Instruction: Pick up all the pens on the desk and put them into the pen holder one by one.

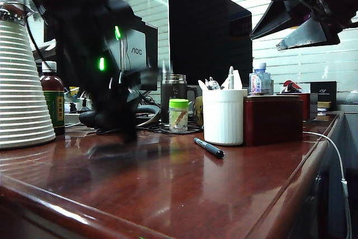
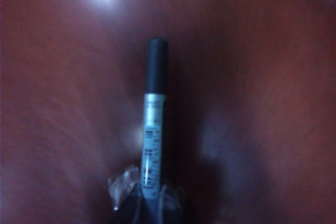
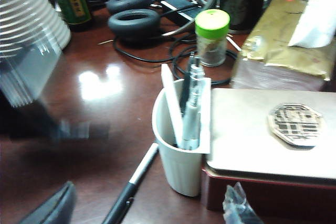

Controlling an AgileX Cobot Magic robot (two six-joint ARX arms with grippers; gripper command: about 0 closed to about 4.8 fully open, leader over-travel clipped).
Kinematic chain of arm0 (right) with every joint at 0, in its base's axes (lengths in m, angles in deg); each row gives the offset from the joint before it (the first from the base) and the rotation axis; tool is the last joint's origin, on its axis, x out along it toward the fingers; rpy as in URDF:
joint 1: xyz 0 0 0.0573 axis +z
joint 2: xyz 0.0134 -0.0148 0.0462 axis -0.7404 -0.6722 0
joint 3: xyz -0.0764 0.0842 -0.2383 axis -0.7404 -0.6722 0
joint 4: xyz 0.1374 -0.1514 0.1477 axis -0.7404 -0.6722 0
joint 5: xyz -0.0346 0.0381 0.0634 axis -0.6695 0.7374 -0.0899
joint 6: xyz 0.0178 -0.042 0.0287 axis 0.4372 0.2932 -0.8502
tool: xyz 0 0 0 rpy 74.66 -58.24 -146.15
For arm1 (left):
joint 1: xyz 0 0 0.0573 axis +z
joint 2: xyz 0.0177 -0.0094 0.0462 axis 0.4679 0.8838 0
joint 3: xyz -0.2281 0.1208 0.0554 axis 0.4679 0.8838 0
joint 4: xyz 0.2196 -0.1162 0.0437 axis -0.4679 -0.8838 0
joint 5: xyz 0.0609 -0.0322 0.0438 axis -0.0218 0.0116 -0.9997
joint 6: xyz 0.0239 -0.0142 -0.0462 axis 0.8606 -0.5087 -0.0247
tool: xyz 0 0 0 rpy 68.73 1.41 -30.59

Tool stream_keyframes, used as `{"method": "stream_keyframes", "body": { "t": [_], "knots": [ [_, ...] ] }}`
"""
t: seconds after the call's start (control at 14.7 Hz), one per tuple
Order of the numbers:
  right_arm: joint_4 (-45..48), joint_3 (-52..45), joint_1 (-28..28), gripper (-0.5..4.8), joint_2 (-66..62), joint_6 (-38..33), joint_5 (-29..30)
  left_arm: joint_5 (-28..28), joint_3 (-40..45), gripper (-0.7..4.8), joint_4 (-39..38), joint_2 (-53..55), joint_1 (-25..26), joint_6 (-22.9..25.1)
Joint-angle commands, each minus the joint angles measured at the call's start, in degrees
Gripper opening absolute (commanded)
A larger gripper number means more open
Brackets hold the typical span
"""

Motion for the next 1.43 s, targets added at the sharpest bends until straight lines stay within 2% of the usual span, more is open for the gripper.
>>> {"method": "stream_keyframes", "body": {
  "t": [0.07,0.27,0.41,0.48,0.61,0.75,0.88,0.95,1.02,1.09,1.43],
  "knots": [
    [0.8,0.3,0.1,3.68,0.1,0.2,-0.9,8.5,-0.4,-0.05,18.6,-6.7,-0.2,-17.6],
    [2.1,0.3,0.0,3.68,0.8,0.2,-1.7,11.6,-0.4,-0.05,43.2,-7.9,-0.2,-38.1],
    [4.5,0.3,-0.1,3.68,2.9,0.2,-4.1,12.0,-0.3,-0.05,55.2,-5.6,-0.2,-39.0],
    [5.7,0.3,-0.4,3.68,4.2,0.2,-4.2,12.1,-0.3,-0.05,58.1,-4.1,-0.2,-42.0],
    [6.8,0.3,-0.9,3.69,7.8,0.2,-6.1,12.0,-0.3,-0.05,63.1,2.0,-0.3,-52.0],
    [6.8,0.3,-1.0,3.69,9.9,0.9,-8.6,11.9,-0.3,-0.05,70.2,6.9,-2.1,-55.8],
    [6.8,0.3,-1.1,3.69,10.1,2.1,-8.6,10.3,-0.3,-0.05,74.2,9.7,-4.7,-56.2],
    [6.7,0.3,-1.5,3.69,10.1,2.1,-8.6,7.7,-0.3,-0.05,74.9,10.1,-6.2,-53.0],
    [6.7,0.3,-2.0,3.69,10.1,3.1,-8.5,2.8,-0.3,-0.05,78.0,10.8,-8.4,-45.7],
    [6.6,0.3,-2.6,3.69,10.1,3.4,-8.4,2.4,-0.3,-0.05,80.3,11.3,-8.7,-44.3],
    [5.0,0.3,-5.5,3.69,10.1,3.7,-8.3,-0.2,-0.3,-0.05,79.6,14.8,-8.9,-41.5]
  ]
}}
